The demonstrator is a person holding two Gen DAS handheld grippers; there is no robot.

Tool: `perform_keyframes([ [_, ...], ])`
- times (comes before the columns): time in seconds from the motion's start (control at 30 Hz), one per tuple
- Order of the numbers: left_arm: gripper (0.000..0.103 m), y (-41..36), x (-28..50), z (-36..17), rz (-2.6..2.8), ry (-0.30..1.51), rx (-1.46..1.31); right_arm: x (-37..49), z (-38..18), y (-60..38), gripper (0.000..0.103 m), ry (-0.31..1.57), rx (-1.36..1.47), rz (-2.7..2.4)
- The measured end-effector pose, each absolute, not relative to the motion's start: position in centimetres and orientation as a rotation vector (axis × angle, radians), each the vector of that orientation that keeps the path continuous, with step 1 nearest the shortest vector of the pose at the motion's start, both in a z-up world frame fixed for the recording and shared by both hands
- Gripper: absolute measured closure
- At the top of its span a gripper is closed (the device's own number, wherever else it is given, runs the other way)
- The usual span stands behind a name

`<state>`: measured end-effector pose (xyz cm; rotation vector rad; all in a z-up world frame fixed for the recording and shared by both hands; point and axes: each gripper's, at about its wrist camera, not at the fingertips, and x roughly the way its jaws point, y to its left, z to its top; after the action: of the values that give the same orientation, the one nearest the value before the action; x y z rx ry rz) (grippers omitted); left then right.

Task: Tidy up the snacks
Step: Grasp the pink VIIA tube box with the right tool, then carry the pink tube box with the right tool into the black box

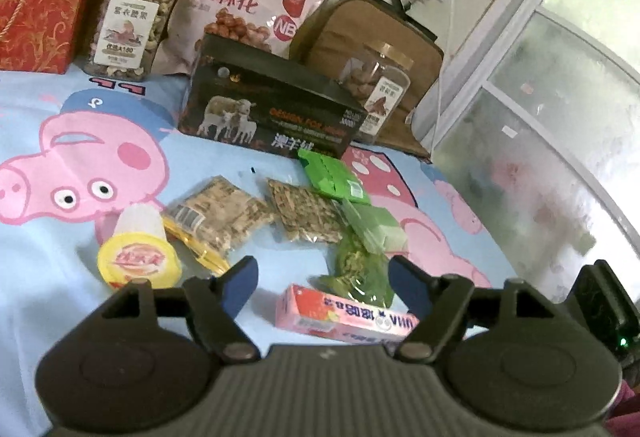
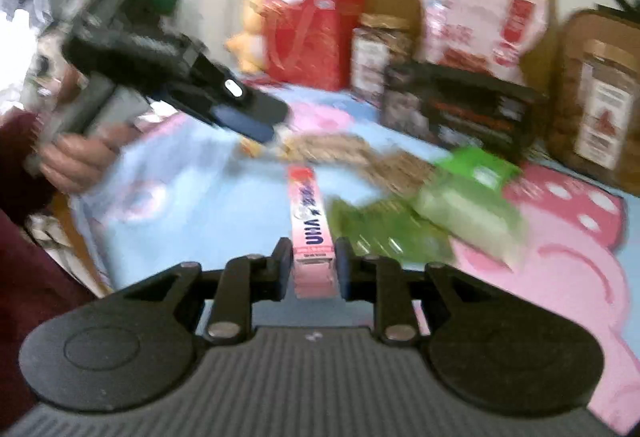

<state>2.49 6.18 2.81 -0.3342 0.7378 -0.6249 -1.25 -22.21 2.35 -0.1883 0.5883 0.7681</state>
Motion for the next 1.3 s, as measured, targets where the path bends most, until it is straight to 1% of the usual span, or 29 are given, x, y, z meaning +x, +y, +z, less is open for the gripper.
perform_keyframes([
  [0.1, 0.029, 5.6, 2.5, 2.5, -0.634, 0.755, -0.321, -1.2, 2.1, -22.9, 0.07, 0.602, -0.143, 0.733],
  [0.33, 0.029, 4.0, 2.2, 1.8, -0.619, 0.792, -0.257, -0.8, 1.9, -22.5, 0.068, 0.593, -0.14, 0.725],
  [0.37, 0.033, 4.1, 2.1, 1.6, -0.622, 0.795, -0.263, -0.9, 1.8, -22.5, 0.067, 0.593, -0.141, 0.726],
  [0.43, 0.036, 4.0, 1.7, 1.0, -0.62, 0.799, -0.276, -1.1, 1.5, -22.5, 0.067, 0.597, -0.145, 0.733],
  [0.47, 0.041, 3.9, 1.4, 0.9, -0.609, 0.783, -0.256, -1.5, 1.4, -22.7, 0.069, 0.599, -0.139, 0.739],
  [0.53, 0.042, 3.9, 1.1, 1.2, -0.594, 0.775, -0.24, -1.7, 1.4, -22.6, 0.075, 0.591, -0.131, 0.753],
  [0.7, 0.042, 5.1, 1.1, 2.9, -0.603, 0.74, -0.285, -1.8, 2.5, -22.3, 0.075, 0.548, -0.112, 0.754],
  [0.9, 0.042, 4.9, 1.8, 5.6, -0.593, 0.663, -0.237, -0.7, 4.5, -22.5, 0.075, 0.485, -0.023, 0.747],
  [1.13, 0.042, 3.9, 5.7, 8.5, -0.577, 0.585, -0.191, 3.1, 6.9, -22.6, 0.075, 0.43, 0.032, 0.713],
  [1.3, 0.042, 3.4, 10.2, 9.9, -0.561, 0.557, -0.202, 7.1, 8.5, -22.9, 0.075, 0.383, 0.027, 0.7],
])
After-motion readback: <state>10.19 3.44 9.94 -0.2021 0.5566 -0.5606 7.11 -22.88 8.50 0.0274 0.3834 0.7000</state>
